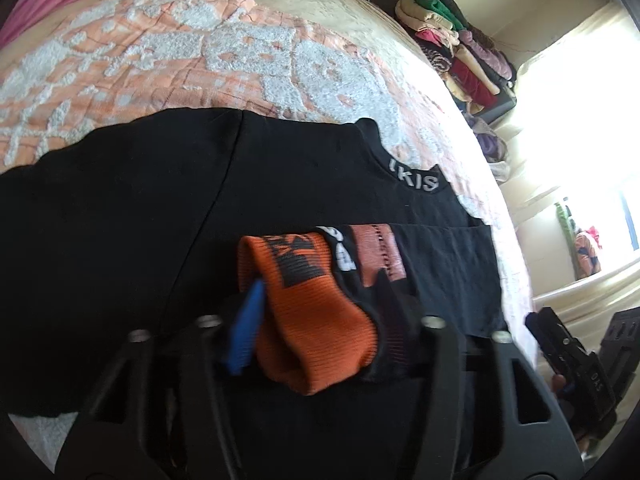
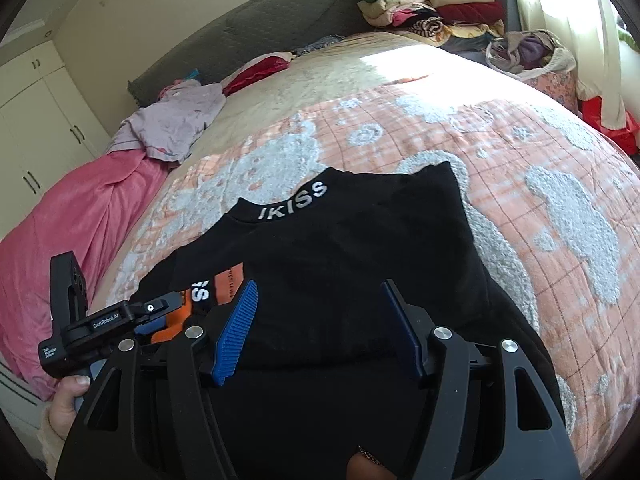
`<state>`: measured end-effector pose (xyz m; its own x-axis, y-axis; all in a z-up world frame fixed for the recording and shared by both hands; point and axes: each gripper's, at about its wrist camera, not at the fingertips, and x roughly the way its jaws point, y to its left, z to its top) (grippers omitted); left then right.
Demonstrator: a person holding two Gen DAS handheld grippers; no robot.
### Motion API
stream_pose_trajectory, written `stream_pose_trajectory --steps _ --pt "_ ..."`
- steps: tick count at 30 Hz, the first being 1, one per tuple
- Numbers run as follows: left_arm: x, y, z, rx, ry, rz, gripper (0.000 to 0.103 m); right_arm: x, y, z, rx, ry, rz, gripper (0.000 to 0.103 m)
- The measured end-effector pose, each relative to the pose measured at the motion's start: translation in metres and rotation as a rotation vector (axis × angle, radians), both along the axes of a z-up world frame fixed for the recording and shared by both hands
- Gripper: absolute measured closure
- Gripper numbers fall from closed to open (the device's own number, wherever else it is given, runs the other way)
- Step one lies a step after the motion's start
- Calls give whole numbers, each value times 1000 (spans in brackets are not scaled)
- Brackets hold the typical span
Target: Fold small clothes
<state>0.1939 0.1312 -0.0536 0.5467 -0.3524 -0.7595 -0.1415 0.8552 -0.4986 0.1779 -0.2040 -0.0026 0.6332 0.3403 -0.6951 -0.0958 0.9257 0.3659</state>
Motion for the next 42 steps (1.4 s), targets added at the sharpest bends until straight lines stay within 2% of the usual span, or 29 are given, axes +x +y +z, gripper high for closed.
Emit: stream_pose_trajectory --steps 1,3,6,9,11,14,16,17,19,24,27,28,30,31,34,37,42 --pt "0 0 0 0 -6 -3 94 -1 -6 -2 -3 6 -15 41" --pt "-2 2 4 -16 -27 -14 97 -2 -19 -8 -23 19 -50 41" --pt "-8 1 26 25 -95 -32 97 -2 -37 -16 -47 37 -104 41" --pt "-14 -3 44 125 -139 -41 96 -2 -46 -18 -58 41 -135 41" --pt "-14 -2 40 192 -108 -43 85 -2 -46 -18 -76 37 -141 41" --pt "-13 9 33 200 -68 -19 66 0 -40 -17 -105 32 -134 41" --pt "-17 17 38 204 -82 2 62 1 -33 -16 -122 28 -113 41" --pt "-20 18 42 212 -96 4 55 2 -28 -16 -134 25 -95 41" --pt "-25 15 49 223 -116 -7 48 5 -17 -17 -155 25 -62 41" --pt "-25 -17 44 255 -113 -116 44 16 9 -29 -219 62 19 41" --pt "-18 -33 21 314 -35 -153 40 23 14 -44 -258 122 28 41" --pt "-15 -34 7 340 7 -157 39 25 12 -49 -258 146 17 38" --pt "-12 -31 -10 344 52 -152 38 28 7 -57 -240 174 5 35" --pt "-12 -30 -11 338 48 -149 37 28 6 -59 -236 178 5 35" --pt "-13 -28 -4 328 35 -153 35 26 6 -57 -237 171 6 34" --pt "-18 -24 3 309 20 -142 33 19 2 -49 -175 160 1 28" --pt "-25 -23 21 321 -17 -126 25 6 -1 -36 -150 131 0 23"
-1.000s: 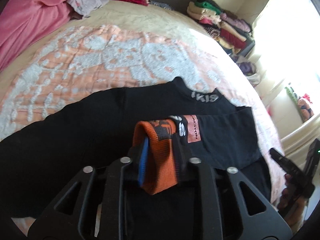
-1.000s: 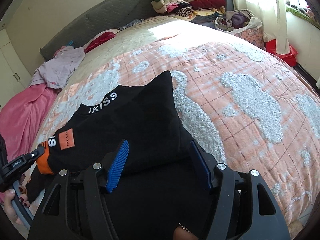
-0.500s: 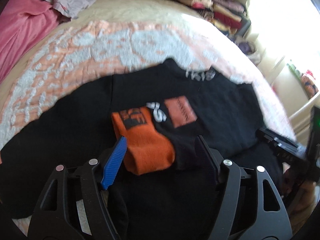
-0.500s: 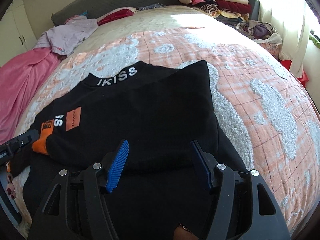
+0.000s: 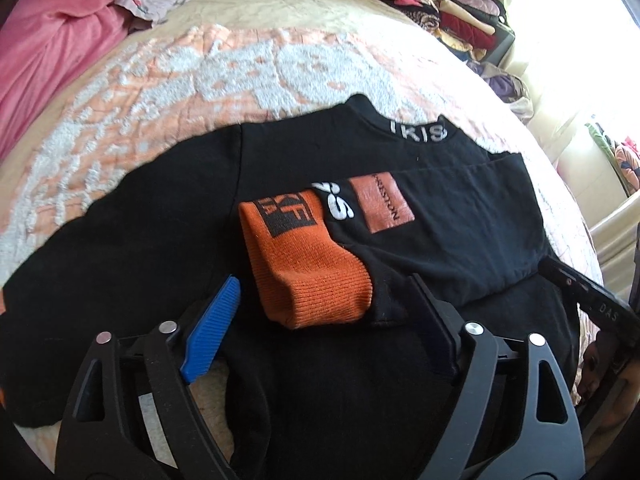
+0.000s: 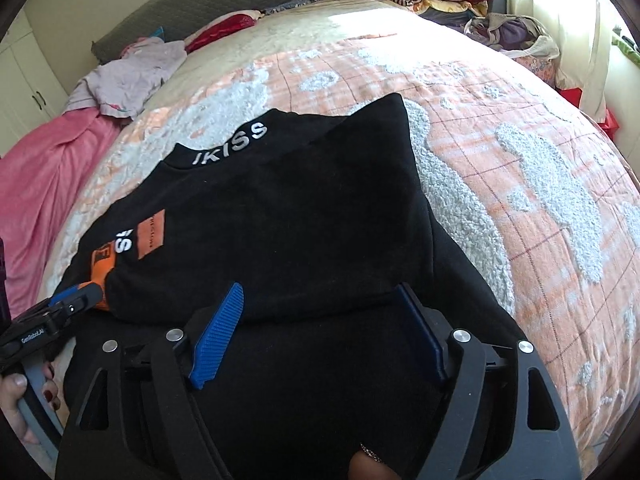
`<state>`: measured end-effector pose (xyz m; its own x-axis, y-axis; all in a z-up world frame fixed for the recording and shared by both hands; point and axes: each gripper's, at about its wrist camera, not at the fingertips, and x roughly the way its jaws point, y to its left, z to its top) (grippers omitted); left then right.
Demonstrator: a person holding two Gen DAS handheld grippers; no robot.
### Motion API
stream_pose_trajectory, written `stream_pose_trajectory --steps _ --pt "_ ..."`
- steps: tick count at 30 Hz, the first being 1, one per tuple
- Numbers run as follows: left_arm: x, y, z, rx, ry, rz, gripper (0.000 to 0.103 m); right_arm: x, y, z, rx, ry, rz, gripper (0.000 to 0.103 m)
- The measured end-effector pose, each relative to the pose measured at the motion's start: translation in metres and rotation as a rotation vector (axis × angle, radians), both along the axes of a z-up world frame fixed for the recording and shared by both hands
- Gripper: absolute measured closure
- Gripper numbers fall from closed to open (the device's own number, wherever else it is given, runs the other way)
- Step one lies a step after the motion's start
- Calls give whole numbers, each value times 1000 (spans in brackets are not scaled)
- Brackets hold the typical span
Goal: Fold small clothes
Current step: 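Move the left gripper to the other sleeve's orange cuff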
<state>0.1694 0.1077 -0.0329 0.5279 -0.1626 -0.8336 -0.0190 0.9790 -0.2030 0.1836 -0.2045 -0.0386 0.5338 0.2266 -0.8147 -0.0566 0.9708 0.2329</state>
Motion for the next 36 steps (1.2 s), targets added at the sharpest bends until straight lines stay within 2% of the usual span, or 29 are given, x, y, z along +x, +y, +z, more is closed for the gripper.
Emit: stream_pose_trajectory --steps 7,9,10,22,36 --pt "-14 6 22 16 -68 17 15 -14 6 11 18 -24 4 15" --pt "-20 10 28 16 -87 29 11 -18 8 16 19 -30 2 7" --pt "-24 13 31 17 -98 38 10 -21 9 19 20 -37 3 6" --pt "-58 51 54 50 -173 143 10 -38 29 51 27 -110 32 5" --pt "-108 107 67 1 -195 308 10 -51 89 89 33 -191 190 5"
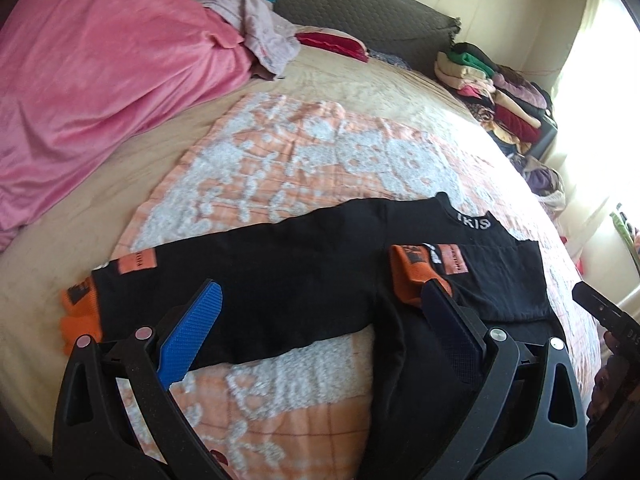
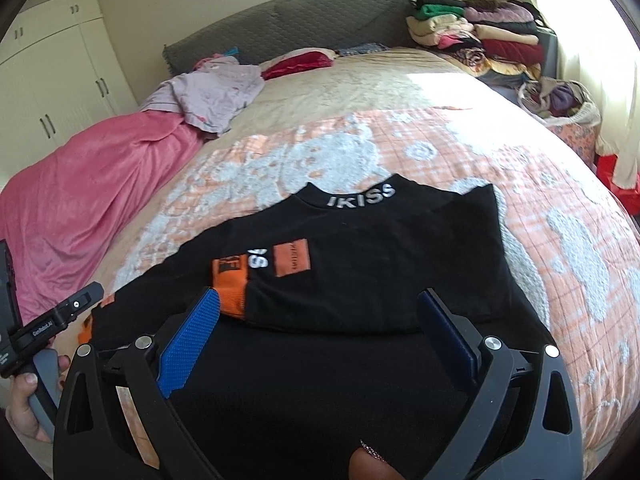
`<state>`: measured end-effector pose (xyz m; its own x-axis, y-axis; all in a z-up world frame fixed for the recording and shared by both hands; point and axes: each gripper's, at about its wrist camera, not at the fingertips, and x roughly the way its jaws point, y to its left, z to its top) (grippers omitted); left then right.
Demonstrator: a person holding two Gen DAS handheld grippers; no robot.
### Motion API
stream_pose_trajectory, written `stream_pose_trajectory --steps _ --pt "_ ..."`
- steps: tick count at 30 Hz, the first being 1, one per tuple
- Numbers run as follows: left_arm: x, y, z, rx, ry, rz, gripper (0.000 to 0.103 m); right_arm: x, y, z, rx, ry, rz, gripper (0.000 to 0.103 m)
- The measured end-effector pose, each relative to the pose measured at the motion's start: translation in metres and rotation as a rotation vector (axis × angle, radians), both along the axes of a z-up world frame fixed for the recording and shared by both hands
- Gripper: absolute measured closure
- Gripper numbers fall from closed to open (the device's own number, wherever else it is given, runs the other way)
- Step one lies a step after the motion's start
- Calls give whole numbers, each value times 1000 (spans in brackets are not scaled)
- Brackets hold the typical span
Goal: Fold small clothes
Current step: 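Move the left gripper to the other sleeve's orange cuff, then grasp the other sleeve's orange cuff with the left gripper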
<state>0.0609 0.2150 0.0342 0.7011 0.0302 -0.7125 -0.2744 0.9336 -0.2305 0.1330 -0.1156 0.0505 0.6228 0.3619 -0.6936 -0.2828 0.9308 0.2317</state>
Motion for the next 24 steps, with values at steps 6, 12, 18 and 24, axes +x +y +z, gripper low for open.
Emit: stream_pose_trajectory --steps 6,12,18,24 --pt "-21 28 0 -13 6 79 10 0 32 5 -3 -9 70 5" --pt "-44 55 -6 -64 24 142 10 -2 63 5 -9 -8 137 5" --pt "-67 79 -17 -132 48 202 10 -7 97 4 -20 -12 217 5" --pt "-86 101 -33 -237 58 237 10 -14 119 1 -15 -5 269 5"
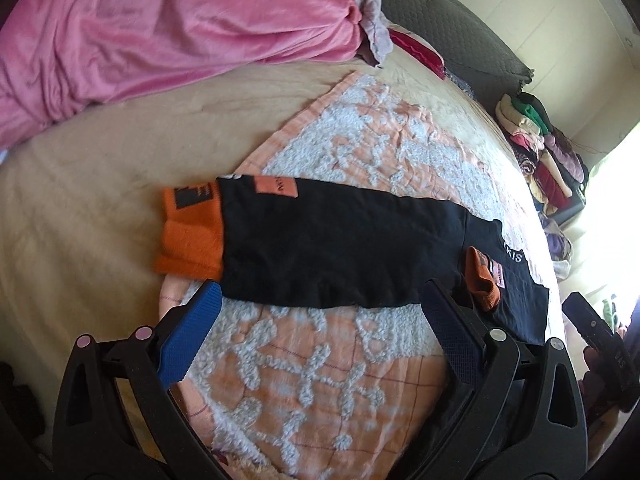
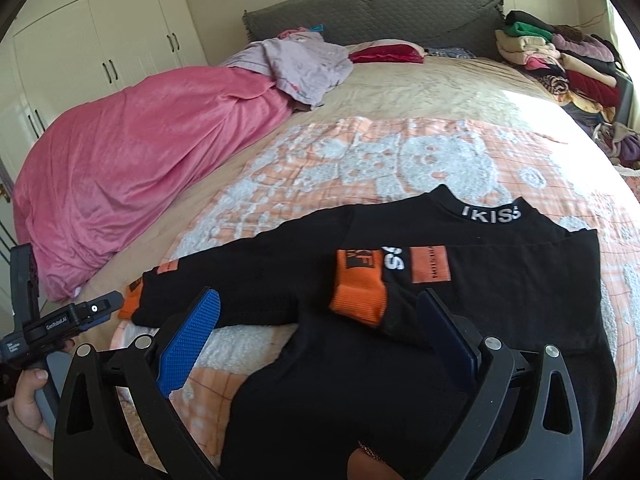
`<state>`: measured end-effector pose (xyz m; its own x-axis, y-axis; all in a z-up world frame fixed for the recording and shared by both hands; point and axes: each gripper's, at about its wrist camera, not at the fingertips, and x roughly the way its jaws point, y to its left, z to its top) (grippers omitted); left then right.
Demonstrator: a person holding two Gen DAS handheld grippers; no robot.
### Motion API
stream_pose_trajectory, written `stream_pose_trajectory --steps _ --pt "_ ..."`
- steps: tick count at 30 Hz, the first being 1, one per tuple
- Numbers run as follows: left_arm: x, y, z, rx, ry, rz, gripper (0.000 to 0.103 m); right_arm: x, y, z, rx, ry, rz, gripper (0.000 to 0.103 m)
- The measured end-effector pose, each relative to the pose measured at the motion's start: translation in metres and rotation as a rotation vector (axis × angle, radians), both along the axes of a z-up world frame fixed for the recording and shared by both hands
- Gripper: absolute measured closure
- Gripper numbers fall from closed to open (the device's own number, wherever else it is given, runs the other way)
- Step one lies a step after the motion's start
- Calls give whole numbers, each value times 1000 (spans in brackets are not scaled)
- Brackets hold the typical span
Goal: Fold small clothes
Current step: 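Grasp the other sleeve's orange cuff with the left gripper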
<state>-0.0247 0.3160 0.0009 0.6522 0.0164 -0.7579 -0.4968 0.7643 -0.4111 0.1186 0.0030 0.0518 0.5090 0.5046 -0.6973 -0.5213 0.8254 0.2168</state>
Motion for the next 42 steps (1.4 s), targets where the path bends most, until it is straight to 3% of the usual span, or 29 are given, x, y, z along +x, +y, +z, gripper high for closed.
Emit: stream_pose_trajectory --steps 4,7,9,13,24,30,32,38,42 --pt "-5 10 -15 -97 -8 0 10 -4 6 -3 0 8 15 5" --pt "-5 14 -24 -119 -2 13 10 -5 5 -5 0 13 15 5" --pt "-2 18 -32 -170 -8 16 14 -5 3 -6 2 17 10 5" --pt "6 24 -47 -198 15 38 24 -4 -2 -7 9 22 -3 5" --pt "26 45 -62 -174 20 182 24 0 -19 -12 22 36 -47 5" --pt "48 54 -62 -112 51 208 24 1 -28 -14 34 42 -71 5" --pt "52 55 -59 -57 58 219 39 1 -32 -13 40 42 -80 5" --pt "46 63 -57 -45 42 249 74 3 -41 -15 47 47 -107 5" --pt "45 62 -53 -54 10 229 86 1 -47 -16 54 50 -118 5"
